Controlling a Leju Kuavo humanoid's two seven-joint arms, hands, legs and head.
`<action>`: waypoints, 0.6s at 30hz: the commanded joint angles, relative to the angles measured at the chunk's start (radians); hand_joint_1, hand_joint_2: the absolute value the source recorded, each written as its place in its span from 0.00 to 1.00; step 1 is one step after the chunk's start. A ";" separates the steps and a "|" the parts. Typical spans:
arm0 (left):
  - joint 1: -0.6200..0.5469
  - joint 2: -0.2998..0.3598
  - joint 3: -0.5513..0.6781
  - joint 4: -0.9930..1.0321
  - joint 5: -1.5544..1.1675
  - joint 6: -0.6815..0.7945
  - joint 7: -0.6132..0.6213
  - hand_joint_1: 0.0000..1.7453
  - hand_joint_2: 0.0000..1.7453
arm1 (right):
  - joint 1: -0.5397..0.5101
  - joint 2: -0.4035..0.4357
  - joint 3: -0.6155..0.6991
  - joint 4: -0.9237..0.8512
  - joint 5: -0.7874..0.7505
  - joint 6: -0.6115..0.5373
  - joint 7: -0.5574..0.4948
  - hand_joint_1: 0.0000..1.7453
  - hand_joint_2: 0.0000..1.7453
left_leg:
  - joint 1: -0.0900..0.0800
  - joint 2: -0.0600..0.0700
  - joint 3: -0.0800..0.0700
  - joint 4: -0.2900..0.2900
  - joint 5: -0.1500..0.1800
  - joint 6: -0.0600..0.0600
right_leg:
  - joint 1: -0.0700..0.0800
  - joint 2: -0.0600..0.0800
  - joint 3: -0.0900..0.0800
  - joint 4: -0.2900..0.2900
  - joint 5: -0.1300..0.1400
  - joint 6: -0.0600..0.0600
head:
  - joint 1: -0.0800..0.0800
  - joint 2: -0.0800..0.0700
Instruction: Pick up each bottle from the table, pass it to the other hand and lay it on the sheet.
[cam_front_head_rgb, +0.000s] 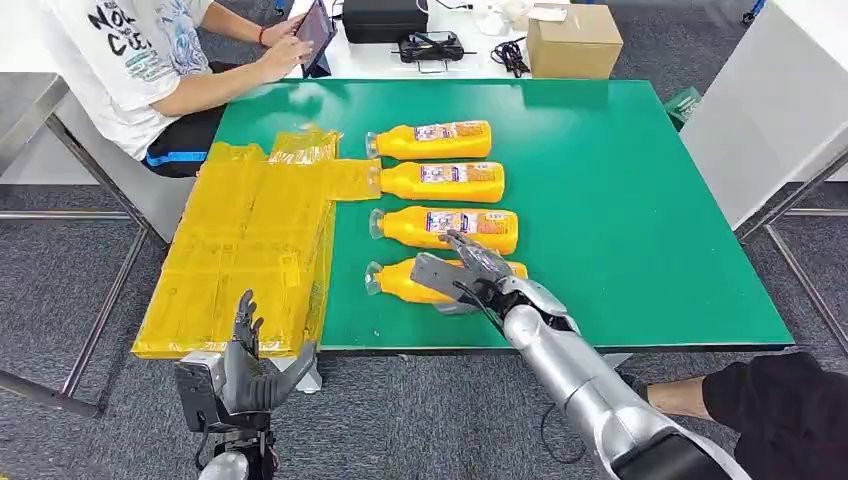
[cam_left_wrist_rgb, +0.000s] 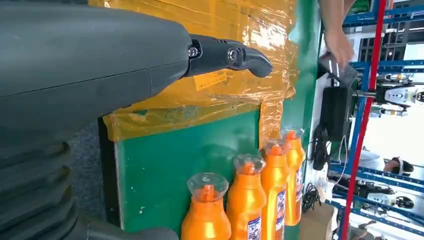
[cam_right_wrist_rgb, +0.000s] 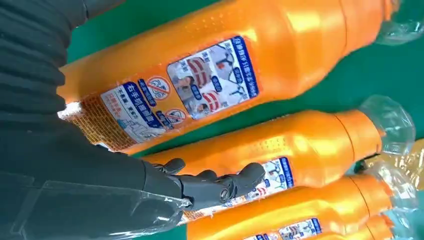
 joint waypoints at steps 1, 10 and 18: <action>-0.029 0.009 0.008 0.054 0.001 0.002 0.001 0.00 1.00 | -0.029 -0.028 0.060 0.012 -0.003 0.002 0.002 0.00 1.00 | 0.000 0.000 0.007 -0.001 -0.002 -0.001 | 0.000 0.000 0.006 -0.001 -0.002 -0.002 | 0.000 0.000; -0.021 0.008 0.014 0.046 0.001 0.006 0.000 0.00 1.00 | 0.053 -0.072 0.104 -0.054 0.049 -0.043 0.040 0.00 1.00 | 0.000 -0.002 0.004 -0.001 -0.001 -0.001 | 0.000 -0.002 0.005 -0.002 -0.001 -0.001 | 0.000 0.000; -0.023 0.005 0.015 0.051 0.001 0.010 0.000 0.00 1.00 | 0.118 -0.119 0.106 -0.093 0.104 -0.049 0.104 0.00 1.00 | 0.000 -0.001 0.007 -0.002 -0.002 -0.001 | 0.000 -0.002 0.007 -0.002 -0.002 -0.002 | 0.000 0.000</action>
